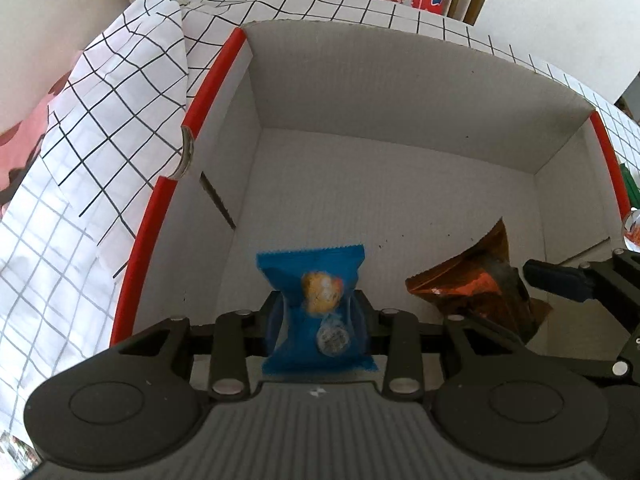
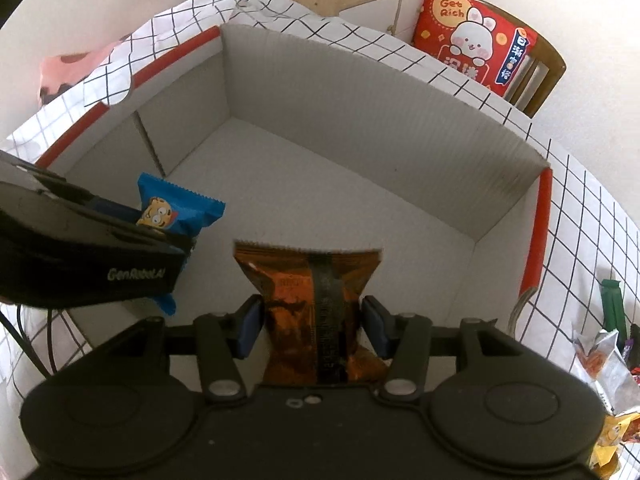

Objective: Organize snacks
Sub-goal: 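Open both grippers to drop the packets into the box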

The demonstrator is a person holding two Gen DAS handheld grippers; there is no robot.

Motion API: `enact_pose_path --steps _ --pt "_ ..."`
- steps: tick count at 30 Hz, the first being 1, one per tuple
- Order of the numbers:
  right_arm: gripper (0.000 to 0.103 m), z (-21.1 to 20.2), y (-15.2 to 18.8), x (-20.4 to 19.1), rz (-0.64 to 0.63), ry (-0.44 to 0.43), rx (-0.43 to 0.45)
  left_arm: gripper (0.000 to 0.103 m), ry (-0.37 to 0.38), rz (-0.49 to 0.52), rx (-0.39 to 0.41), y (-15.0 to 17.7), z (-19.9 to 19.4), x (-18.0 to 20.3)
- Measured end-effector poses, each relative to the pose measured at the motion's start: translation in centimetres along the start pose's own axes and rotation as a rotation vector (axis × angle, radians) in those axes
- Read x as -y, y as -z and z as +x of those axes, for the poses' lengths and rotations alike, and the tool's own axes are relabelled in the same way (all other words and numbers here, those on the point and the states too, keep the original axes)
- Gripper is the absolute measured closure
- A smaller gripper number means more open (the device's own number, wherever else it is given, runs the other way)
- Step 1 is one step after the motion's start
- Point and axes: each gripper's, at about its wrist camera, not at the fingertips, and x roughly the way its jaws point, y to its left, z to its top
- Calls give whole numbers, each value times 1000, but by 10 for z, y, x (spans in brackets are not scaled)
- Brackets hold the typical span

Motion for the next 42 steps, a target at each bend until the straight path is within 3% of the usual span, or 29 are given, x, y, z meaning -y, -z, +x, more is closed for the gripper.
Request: enact_pose_path --steps 3,5,10,13,21,36,40,42 --pt "43 -4 1 1 1 11 15 65 6 -11 20 4 -8 0" --pt "41 -10 3 2 2 11 26 57 17 -17 39 5 -15 -5" --pt "38 -34 7 12 31 -8 74 55 30 -16 92 10 -38 -6" --pt "27 -49 10 18 51 -20 103 51 44 -15 126 14 -54 -6" --pt "24 -95 25 36 120 -76 186 50 76 9 219 28 -95 2" --pt "17 -175 78 75 220 -102 332 45 136 92 380 71 -163 59" --pt "16 -195 98 87 242 -90 373 35 147 124 421 84 -177 79" --pt "14 -204 109 92 254 -83 393 35 170 132 422 89 -180 89"
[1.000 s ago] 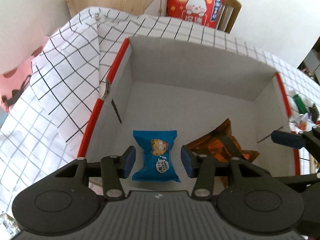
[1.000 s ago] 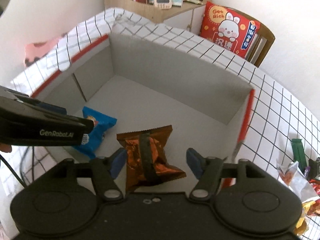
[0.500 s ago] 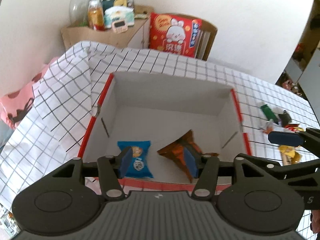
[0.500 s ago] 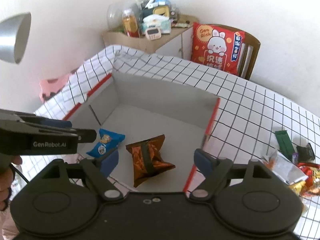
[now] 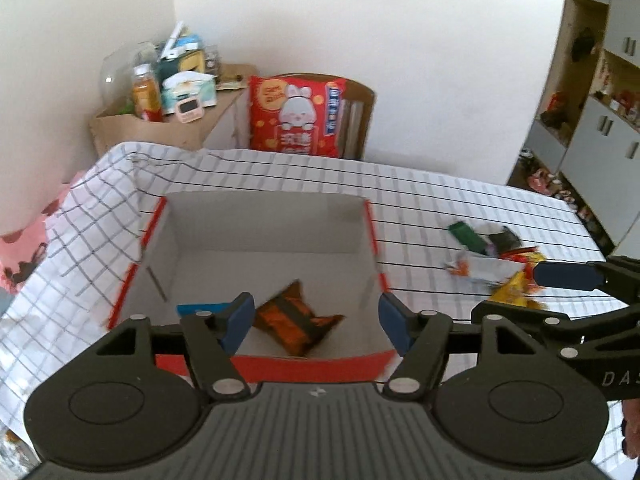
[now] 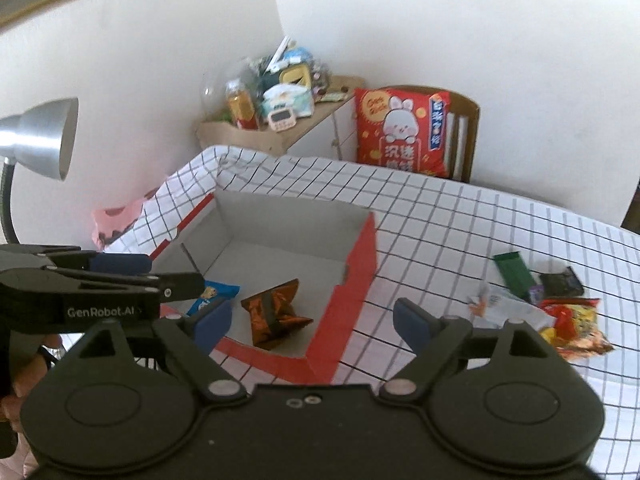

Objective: Organize snacks
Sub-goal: 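Open both grippers to drop the packets into the box, then move the left tool to the small brown candy while the right tool reaches the stick snack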

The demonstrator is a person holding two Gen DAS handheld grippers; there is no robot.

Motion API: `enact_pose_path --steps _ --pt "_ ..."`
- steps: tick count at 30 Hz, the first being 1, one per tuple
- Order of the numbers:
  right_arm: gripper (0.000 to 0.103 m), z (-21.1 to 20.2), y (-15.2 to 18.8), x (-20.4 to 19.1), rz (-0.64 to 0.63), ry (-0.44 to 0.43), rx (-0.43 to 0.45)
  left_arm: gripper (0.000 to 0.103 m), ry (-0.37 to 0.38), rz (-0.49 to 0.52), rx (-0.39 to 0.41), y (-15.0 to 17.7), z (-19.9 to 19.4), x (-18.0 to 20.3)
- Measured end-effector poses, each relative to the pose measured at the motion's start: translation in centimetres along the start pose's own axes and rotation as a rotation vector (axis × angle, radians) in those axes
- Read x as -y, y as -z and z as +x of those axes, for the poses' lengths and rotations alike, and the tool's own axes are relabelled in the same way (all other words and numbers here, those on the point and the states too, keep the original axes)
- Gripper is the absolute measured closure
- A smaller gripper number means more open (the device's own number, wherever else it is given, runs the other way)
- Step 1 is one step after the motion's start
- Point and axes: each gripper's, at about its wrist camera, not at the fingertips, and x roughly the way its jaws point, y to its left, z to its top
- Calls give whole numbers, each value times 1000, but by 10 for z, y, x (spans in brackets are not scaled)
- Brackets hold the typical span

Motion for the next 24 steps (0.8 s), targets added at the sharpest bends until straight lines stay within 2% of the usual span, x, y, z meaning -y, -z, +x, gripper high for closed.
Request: enact_pose_path --steps 4,7,13,15,17,24 --pt "13 -23 15 19 24 18 34 34 35 36 13 7 -4 25" --pt "13 -37 28 37 53 45 54 29 57 57 23 12 -4 43" --pt "10 -60 59 78 131 107 81 29 89 66 23 20 2 74" --pt "5 -68 70 93 168 122 86 28 110 67 19 23 5 83" --pt "0 -75 83 107 194 145 103 23 125 74 14 26 10 94" --pt "0 -82 115 140 198 208 68 22 168 133 -25 44 33 136"
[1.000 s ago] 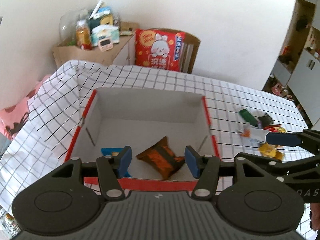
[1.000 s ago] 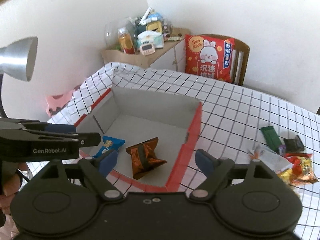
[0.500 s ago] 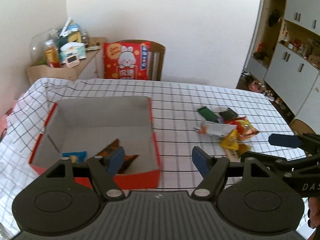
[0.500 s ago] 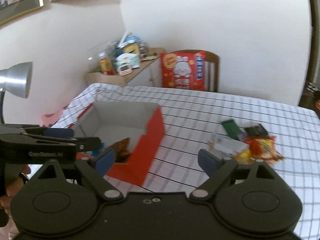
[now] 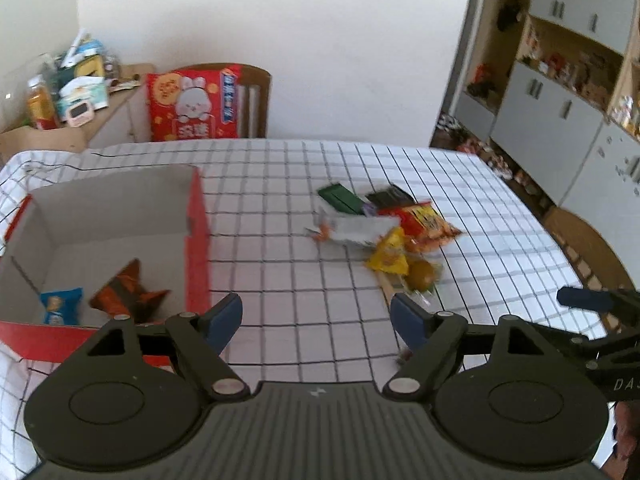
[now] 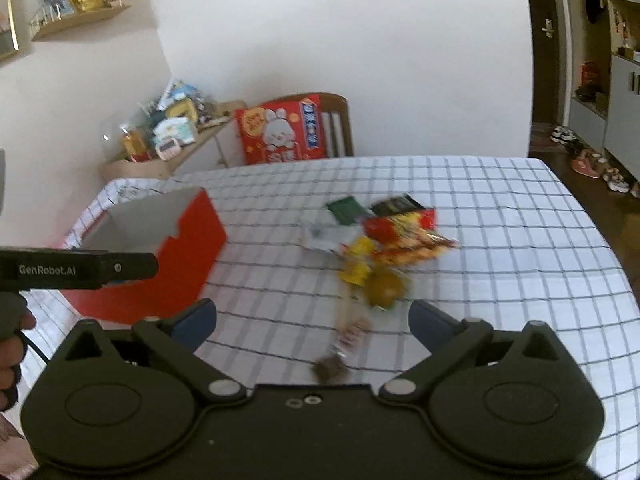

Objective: Organize snacks
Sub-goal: 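Move the left tool to the small brown candy while the right tool reaches the stick snack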

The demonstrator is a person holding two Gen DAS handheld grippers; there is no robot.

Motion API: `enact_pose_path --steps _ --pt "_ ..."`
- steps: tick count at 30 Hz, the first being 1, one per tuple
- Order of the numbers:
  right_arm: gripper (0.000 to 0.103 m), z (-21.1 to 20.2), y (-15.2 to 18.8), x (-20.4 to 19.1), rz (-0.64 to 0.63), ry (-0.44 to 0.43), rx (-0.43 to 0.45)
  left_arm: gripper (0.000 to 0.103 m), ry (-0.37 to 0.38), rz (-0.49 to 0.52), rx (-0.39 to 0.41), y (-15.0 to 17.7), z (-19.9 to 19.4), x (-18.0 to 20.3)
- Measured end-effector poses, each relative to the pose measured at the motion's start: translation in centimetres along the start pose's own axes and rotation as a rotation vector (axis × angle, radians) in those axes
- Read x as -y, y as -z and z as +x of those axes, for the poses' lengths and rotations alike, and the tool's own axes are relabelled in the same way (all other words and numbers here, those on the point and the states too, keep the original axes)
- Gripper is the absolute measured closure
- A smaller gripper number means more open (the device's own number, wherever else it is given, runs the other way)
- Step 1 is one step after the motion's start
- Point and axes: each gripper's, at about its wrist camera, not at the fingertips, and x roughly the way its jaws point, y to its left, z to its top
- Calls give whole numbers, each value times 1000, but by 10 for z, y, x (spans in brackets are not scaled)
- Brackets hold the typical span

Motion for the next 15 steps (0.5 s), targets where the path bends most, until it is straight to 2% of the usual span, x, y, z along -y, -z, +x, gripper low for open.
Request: enact_pose_path --steps 7,15 --pt "0 11 9 34 8 58 -38 22 17 73 -65 14 31 31" --pt "0 38 10 64 30 43 -111 22 64 171 -140 26 66 65"
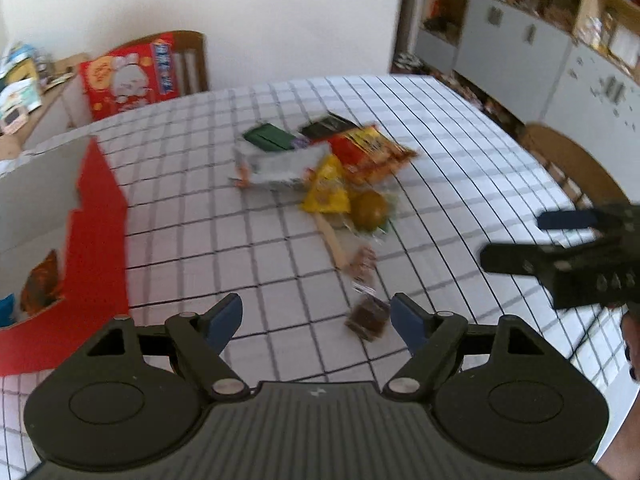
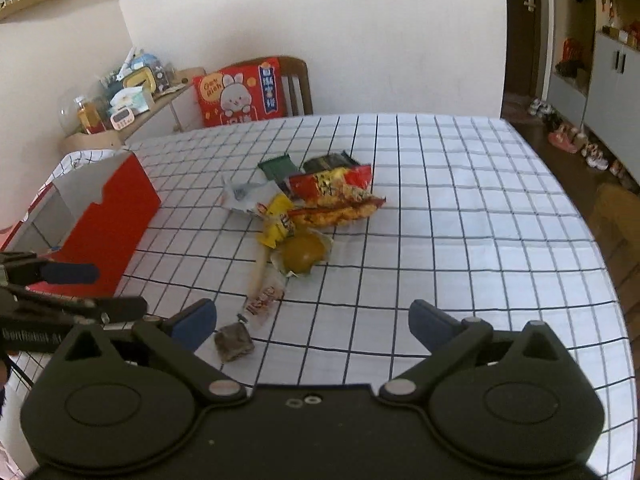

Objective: Organize snacks
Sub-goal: 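Move the left tool to the small brown candy while the right tool reaches the stick snack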

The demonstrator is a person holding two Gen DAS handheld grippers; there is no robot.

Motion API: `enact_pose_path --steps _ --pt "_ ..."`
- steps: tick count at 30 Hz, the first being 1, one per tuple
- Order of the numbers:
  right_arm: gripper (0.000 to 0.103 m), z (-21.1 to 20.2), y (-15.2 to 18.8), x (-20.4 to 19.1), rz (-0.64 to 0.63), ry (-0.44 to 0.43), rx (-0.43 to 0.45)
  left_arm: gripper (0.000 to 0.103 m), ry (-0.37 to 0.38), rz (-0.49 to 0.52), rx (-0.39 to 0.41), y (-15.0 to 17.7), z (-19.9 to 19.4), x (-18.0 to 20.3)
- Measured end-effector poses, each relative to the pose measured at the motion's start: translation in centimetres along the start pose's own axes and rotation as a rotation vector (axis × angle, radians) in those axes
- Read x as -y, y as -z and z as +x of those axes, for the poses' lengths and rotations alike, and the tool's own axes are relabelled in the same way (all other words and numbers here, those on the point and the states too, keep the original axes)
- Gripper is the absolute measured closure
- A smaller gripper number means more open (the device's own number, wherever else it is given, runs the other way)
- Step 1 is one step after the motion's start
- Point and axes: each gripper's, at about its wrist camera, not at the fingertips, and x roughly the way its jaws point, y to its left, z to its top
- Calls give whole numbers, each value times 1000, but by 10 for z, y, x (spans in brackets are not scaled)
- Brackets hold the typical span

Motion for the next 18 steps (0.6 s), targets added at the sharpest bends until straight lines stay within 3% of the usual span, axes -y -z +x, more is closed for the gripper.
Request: enact_pose_path --steps 12,18 --pt "8 61 -13 9 -16 -89 -138 22 23 137 -72 1 46 35" --pt "21 90 -22 -2 -64 -139 -190 22 29 174 -85 2 61 44"
